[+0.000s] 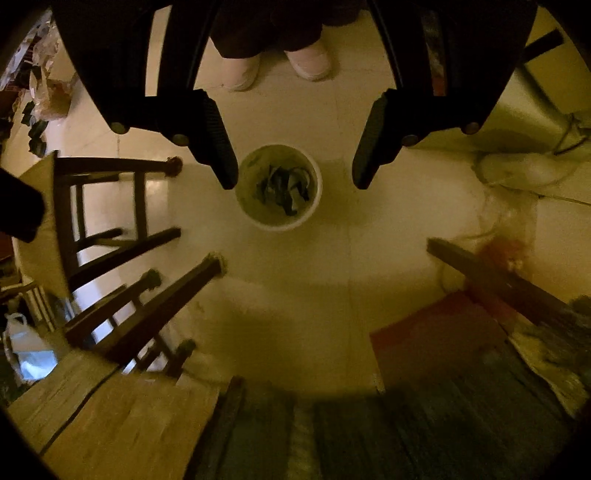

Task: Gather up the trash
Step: 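Raise both open tools back toward the table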

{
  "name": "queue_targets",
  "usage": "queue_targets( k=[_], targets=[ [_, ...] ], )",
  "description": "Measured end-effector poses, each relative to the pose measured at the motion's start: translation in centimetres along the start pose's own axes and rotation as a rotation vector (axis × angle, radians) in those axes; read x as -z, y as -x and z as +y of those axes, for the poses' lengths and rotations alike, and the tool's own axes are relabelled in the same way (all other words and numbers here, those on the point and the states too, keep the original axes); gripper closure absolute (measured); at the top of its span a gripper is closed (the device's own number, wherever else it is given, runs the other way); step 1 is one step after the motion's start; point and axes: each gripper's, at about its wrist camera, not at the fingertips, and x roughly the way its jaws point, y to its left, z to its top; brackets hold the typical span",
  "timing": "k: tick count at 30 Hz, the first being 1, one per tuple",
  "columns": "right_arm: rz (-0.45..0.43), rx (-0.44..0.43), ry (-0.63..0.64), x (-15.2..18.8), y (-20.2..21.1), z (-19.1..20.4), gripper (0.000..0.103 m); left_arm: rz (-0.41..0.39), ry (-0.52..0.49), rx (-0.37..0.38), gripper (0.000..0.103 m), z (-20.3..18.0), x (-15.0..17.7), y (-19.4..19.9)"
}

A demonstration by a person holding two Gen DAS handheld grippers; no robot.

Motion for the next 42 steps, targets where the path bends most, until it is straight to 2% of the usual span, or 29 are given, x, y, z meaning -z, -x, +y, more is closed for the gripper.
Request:
queue_targets(
  k=[7, 14, 22, 29, 36, 39, 41, 42],
  targets=[
    [-0.068, 0.005, 0.033, -1.5, 7.9, 3.9, 0.041, -0.139, -0.005, -0.002, 0.04, 1.5, -1.8, 12.4],
    [-0.206, 0.017, 0.073, -2.9, 17.8, 8.2, 0.041, -0.29, -0.009, 0.002, 0.04, 2.5, -3.2, 24.5],
    [-0.371, 0.006, 0.111, -3.5, 28.0, 12.9, 0.041, -0.485, -0.058, -0.007, 0.04, 2.4, -3.2, 37.9],
    [-0.531, 0.034, 0.163, -3.2, 35.5, 16.4, 0.041, -0.651, -0.098, 0.011, 0.04, 2.5, -1.6, 47.4],
    [-0.684, 0.08, 0.174, -1.4, 40.6, 18.6, 0.034, -0.785, -0.122, 0.031, 0.038, 3.4, 0.3, 53.3],
    [-0.737, 0.104, 0.168, -0.9, 41.8, 18.8, 0.023, -0.837, -0.109, 0.038, 0.023, 3.9, 0.7, 54.7],
    [-0.769, 0.126, 0.162, -1.0, 42.2, 18.9, 0.016, -0.868, -0.084, 0.049, 0.007, 4.4, 0.6, 55.4],
    [-0.781, 0.139, 0.159, -1.1, 42.3, 18.9, 0.015, -0.876, -0.076, 0.054, 0.006, 4.5, 0.5, 55.5]
  ],
)
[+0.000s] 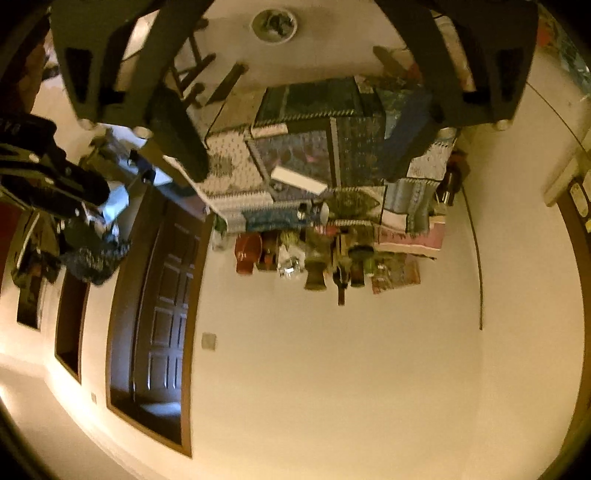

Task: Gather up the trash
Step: 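Raise both open tools back toward the table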

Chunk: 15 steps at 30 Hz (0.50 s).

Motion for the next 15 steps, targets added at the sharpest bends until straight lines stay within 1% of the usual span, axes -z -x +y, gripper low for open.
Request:
queue_targets(
  k=[3, 6, 9, 10, 13, 15],
  targets=[
    [-0.015, 0.033, 0.003, -0.5, -0.6, -0.2, 0.014, -0.006, 0.014, 0.007, 0.005, 0.4, -0.8, -0.8],
    [-0.014, 0.035, -0.003, -1.0, -1.8, -0.7, 0.014, -0.005, 0.021, 0.008, 0.005, 0.5, -1.3, -2.1],
    [-0.009, 0.034, -0.006, -1.4, -3.3, -1.5, 0.014, -0.003, 0.014, -0.008, 0.005, 0.2, -1.8, -3.4],
    [-0.007, 0.03, -0.003, -1.7, -4.3, -2.0, 0.014, -0.005, 0.011, -0.015, 0.005, 0.1, -2.1, -4.1],
    [-0.012, 0.021, 0.007, -2.2, -5.5, -2.6, 0.014, -0.009, 0.004, -0.037, 0.005, -0.5, -3.2, -6.5],
    [-0.013, 0.011, 0.013, -3.2, -7.2, -3.6, 0.014, -0.008, 0.004, -0.049, 0.005, -1.1, -4.2, -8.3]
  ],
)
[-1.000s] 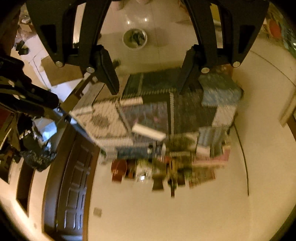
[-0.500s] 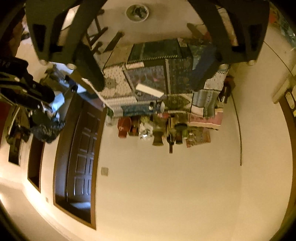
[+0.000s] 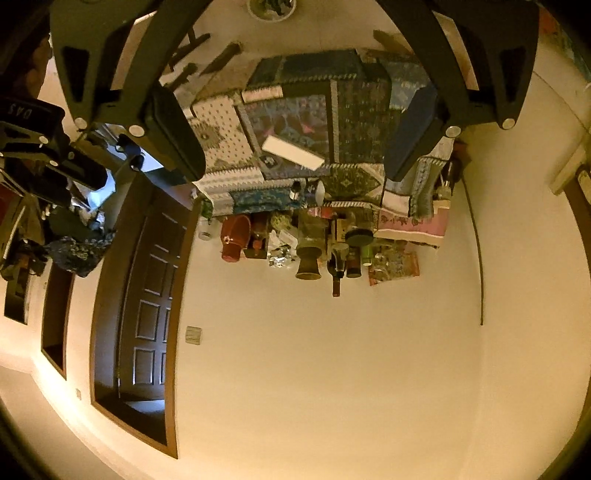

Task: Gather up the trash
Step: 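Raise both open tools back toward the table, then grasp the white rectangular card with the left tool while the right tool grasps the clear Lucky Cup container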

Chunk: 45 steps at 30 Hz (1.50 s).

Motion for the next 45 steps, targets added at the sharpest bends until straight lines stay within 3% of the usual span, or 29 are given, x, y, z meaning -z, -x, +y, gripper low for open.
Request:
queue_targets(
  k=[9, 19, 29, 33, 40, 45],
  targets=[
    [0.016, -0.063, 0.016, -4.5, -6.3, -4.7, 0.014, 0.017, 0.059, -0.06, 0.005, -2.9, -4.9, -10.0],
    [0.12, -0.121, 0.041, -6.4, -15.1, -8.1, 0.014, 0.093, 0.134, -0.183, 0.005, -2.5, -6.1, -18.8],
    [0.365, -0.188, -0.017, -4.1, -25.9, -6.0, 0.014, 0.165, 0.15, -0.248, 0.005, 3.1, -5.7, -26.0],
    [0.446, -0.169, -0.034, -2.8, -30.7, -4.2, 0.014, 0.207, 0.163, -0.253, 0.005, 6.2, -5.3, -29.3],
    [0.641, -0.133, -0.036, 2.3, -39.4, -2.1, 0.014, 0.339, 0.175, -0.263, 0.005, 10.6, -2.4, -35.7],
    [0.745, -0.131, -0.008, 5.4, -43.3, -1.5, 0.014, 0.426, 0.185, -0.26, 0.005, 11.9, 0.4, -39.4]
  ],
)
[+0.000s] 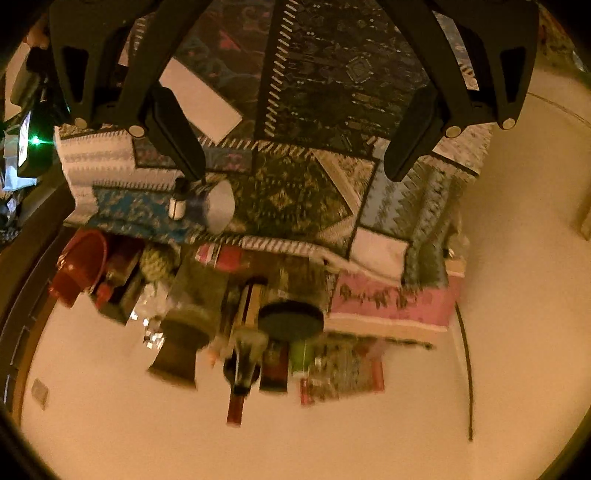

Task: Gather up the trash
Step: 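Grasp the white rectangular card with the left tool while the right tool grasps the clear Lucky Cup container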

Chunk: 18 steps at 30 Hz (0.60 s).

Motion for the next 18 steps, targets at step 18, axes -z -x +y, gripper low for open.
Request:
queue_targets(
  k=[18],
  targets=[
    [0.005, 0.059, 0.126, 1.6, -3.6, 0.4, 0.032, 0.238, 0.052, 0.077, 0.005, -4.4, 4.6, -9.0]
  ],
)
